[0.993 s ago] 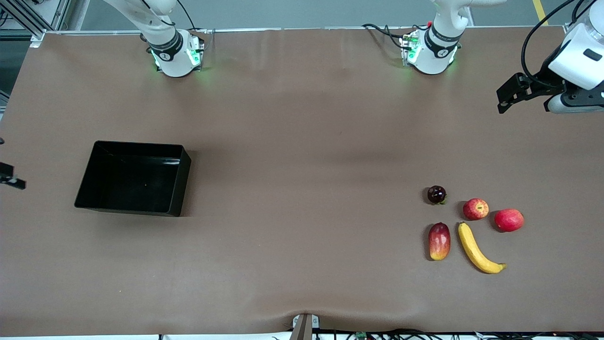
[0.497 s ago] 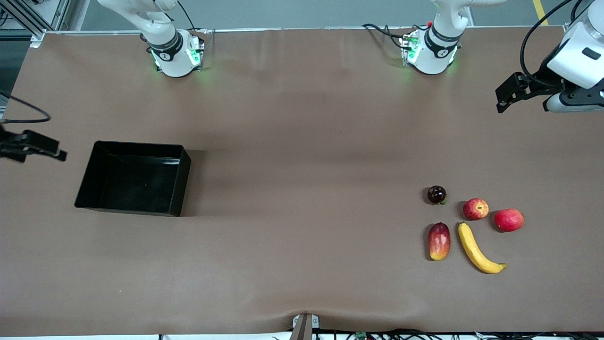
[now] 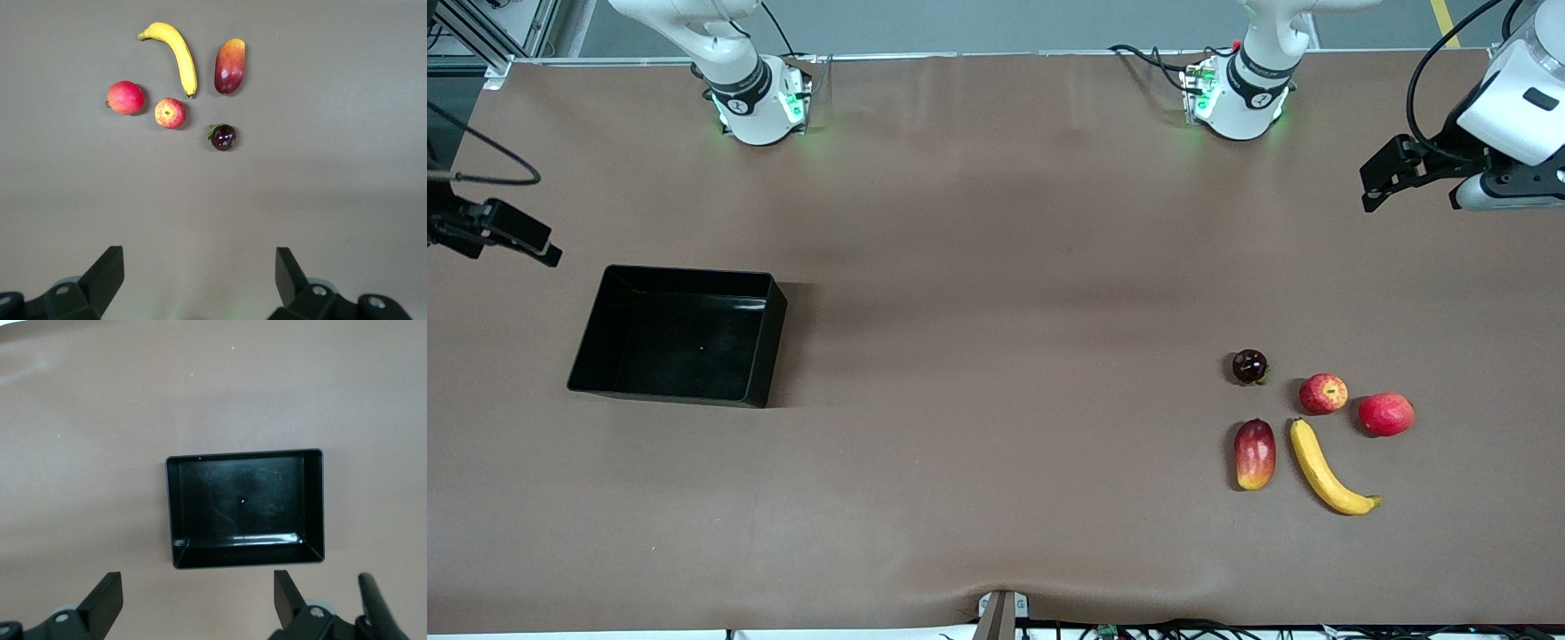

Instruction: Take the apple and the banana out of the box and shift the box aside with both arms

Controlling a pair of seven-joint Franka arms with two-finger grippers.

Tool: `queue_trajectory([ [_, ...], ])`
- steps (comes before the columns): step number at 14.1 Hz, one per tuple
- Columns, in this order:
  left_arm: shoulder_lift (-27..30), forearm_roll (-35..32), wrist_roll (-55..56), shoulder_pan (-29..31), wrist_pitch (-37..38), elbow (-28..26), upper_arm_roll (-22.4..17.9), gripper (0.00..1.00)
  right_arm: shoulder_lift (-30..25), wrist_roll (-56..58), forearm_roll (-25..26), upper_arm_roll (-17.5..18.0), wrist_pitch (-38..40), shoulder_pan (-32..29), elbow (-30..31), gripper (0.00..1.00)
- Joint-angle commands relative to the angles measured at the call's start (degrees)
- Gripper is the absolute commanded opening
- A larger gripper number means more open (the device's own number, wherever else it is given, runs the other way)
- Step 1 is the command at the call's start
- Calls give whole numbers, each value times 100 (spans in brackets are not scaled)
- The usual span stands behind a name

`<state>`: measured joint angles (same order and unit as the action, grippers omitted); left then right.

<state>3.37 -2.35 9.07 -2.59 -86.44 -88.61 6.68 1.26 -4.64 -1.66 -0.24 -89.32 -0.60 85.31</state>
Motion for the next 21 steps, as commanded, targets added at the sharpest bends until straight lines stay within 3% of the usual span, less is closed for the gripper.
queue_trajectory([
  [1, 138, 130, -55, 65, 13, -25, 44, 100, -750, 340, 61, -12, -350, -63, 1066, 100],
  [3, 120, 130, -2, 57, 13, -33, 44, 100, -575, 375, -87, -12, -8, -421, 1023, 100],
  [5, 111, 121, 16, 48, 13, -33, 44, 100, -391, 393, -396, -12, 63, -538, 507, 100],
  [9, 111, 121, 42, 22, 13, -16, 44, 100, -205, 384, -291, 23, 204, -459, -31, 100],
  [13, 138, 130, 42, 21, 22, -33, 44, 100, -135, 332, 534, 41, 257, 234, -208, 100],
  [21, 111, 130, 24, 65, 13, 72, 44, 100, -144, 314, 307, -3, 415, 121, -217, 100],
])
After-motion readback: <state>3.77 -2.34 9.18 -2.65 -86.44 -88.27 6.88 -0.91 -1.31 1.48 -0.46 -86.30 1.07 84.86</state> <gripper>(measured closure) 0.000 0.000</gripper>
